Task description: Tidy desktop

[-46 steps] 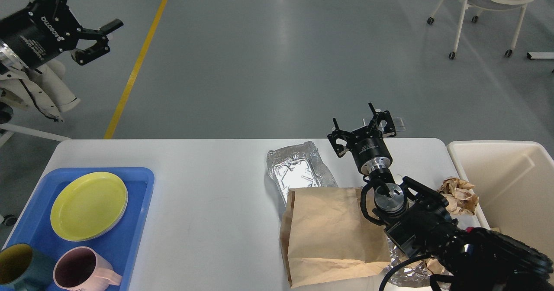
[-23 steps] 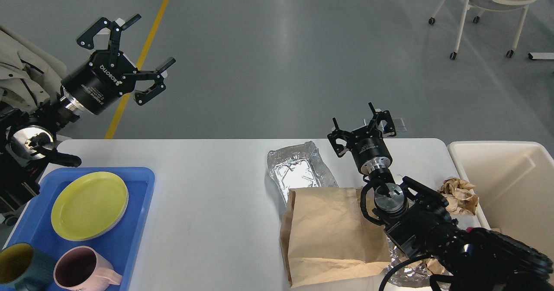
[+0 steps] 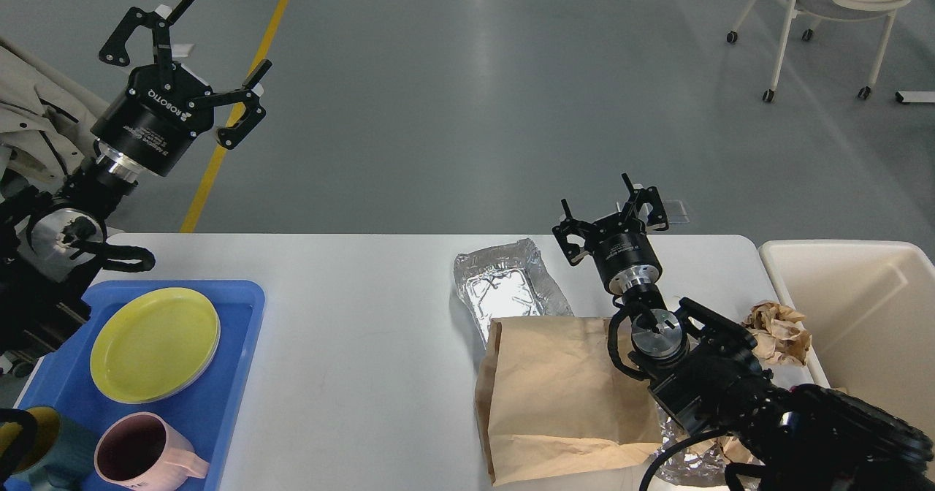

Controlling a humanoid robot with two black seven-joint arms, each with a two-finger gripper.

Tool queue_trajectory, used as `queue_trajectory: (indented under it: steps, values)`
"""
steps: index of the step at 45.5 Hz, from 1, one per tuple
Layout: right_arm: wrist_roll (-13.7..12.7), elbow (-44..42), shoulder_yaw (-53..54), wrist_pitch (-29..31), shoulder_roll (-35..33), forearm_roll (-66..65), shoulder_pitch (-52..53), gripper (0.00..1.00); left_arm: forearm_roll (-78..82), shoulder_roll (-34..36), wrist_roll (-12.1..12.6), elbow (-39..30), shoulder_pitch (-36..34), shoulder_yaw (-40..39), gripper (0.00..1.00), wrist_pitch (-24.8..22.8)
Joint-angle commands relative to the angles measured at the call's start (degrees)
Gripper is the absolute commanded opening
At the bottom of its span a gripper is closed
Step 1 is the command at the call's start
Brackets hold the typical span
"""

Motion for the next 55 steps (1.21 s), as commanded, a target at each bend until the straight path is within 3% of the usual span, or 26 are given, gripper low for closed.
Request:
queue_trajectory:
  steps: [1, 20, 31, 46, 55]
  values:
    - [0.0, 0.0, 0.08, 0.07, 0.0, 0.0, 0.0, 1.0, 0.06, -0.94, 0.04, 0.22, 0.2, -0.64, 0.96, 0.57]
    - [0.0, 0.0, 0.09, -0.01, 0.0, 0.0, 0.0, 1.0, -0.02, -3.05, -0.05, 1.45, 1.34, -0.56, 0.96, 0.92]
    - [0.0, 0.0, 0.0, -0.01, 0.0, 0.0, 0.0, 1.0, -0.2, -4.46, -0.93, 3.12, 8.72, -1.69, 0.98, 0.74]
    - [0.0, 0.0, 0.0, -0.01, 0.0, 0.0, 0.0, 1.0, -0.2, -8.59, -0.84, 12.08, 11.45, -4.07, 1.0, 0.48]
    - [0.0, 0.0, 0.0, -0.01, 0.0, 0.0, 0.0, 1.0, -0.2, -9.82, -0.75, 13.4, 11.53, -4.16, 1.0, 0.57]
